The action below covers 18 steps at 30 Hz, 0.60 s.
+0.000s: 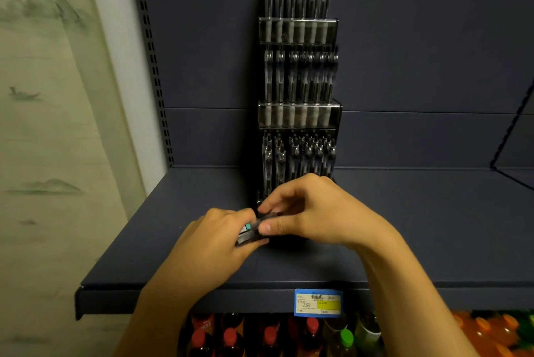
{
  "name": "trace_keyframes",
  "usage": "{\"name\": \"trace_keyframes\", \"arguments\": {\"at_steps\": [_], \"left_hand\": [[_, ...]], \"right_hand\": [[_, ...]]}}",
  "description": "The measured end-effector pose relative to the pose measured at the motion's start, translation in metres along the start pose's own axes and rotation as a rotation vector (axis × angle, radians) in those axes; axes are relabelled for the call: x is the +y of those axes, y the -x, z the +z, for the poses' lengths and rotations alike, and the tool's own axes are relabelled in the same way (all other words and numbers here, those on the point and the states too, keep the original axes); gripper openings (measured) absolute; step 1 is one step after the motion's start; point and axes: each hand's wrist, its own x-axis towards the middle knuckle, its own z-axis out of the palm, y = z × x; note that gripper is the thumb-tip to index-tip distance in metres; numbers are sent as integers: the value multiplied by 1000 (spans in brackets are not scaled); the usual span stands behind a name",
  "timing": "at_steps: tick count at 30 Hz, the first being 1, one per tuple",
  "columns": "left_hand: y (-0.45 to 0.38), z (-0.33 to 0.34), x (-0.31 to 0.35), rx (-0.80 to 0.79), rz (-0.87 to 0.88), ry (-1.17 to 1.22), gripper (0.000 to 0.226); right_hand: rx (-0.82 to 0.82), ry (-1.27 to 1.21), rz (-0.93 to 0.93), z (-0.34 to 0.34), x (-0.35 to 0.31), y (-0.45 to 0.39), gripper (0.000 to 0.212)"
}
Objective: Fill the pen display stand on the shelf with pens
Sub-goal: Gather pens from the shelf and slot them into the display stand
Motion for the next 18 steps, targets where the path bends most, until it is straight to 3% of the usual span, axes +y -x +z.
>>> {"name": "trace_keyframes", "arguments": {"at_steps": [3,8,10,14,18], "left_hand": [[-1,0,-2,-30,-25,50,18],[-2,5,-2,-31,-3,87,42],[-1,6,-2,-22,-12,74,33],[-1,4,-6,1,-57,22,27],[-1,1,-5,7,-74,15,27]], "right_hand": [[-20,82,-80,1,-1,2,38],[72,57,-165,3,1,1,25],[77,0,-190,-1,2,3,23],[165,-180,-147,-13,6,9,16],[222,-542,-172,-27,8,14,19]]}}
